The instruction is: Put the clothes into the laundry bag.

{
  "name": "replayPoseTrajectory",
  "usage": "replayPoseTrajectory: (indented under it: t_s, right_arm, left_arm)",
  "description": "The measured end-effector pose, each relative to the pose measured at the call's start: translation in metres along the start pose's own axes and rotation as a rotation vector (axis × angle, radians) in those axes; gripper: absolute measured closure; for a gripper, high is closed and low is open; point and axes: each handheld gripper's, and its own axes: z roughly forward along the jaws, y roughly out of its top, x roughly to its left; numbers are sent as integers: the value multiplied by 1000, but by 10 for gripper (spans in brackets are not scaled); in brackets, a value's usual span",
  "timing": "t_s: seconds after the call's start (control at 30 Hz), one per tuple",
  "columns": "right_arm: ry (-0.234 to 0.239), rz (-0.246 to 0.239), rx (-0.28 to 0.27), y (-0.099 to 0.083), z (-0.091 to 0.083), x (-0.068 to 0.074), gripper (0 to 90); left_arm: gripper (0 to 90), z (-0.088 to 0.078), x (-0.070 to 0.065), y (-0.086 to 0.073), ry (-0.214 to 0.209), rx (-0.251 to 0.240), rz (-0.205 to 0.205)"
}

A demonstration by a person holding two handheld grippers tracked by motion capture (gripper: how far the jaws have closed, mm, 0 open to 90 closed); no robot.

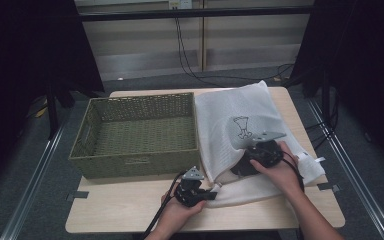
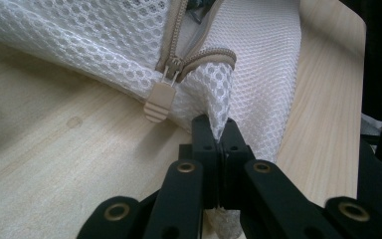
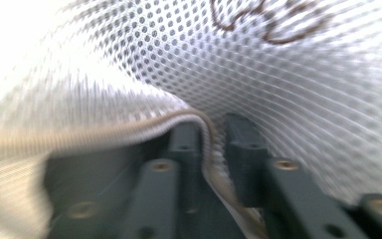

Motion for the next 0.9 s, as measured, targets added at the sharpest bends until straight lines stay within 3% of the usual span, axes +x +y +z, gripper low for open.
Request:
replayPoseTrajectory:
  t_s: [0.13,0.2,0.27,0.33,0.37,0.5,0.73,0.9]
  right_arm:
    - [20,32,-78,-18,-38,4,589]
    - [20,68,-124,-32,-55,8,701]
    - [54,139,-123,-47,-63,13,836]
    - [91,167,-85,-57,-57,23,889]
    - [98,149,-56,-60,-50,27,900]
    - [76,130,26,-57,-22,37,900]
    - [41,169,37,-39,-2,34,900]
    - [24,191,27,-34,-3,30,900]
  left_arm:
    - [889,0,0,0,0,-2,-4]
    - [888,0,-1,0,11,-2,-1]
    - [887,0,-1,0,12,1,-3]
    - [887,0,-1,0,9,1,-2]
    - [887,0,-1,0,10,-1,3]
    - [888,1,-2,0,15,-2,7]
    - [889,0,-4,0,28,1,29]
    - [889,1,-4,0,30,1,31]
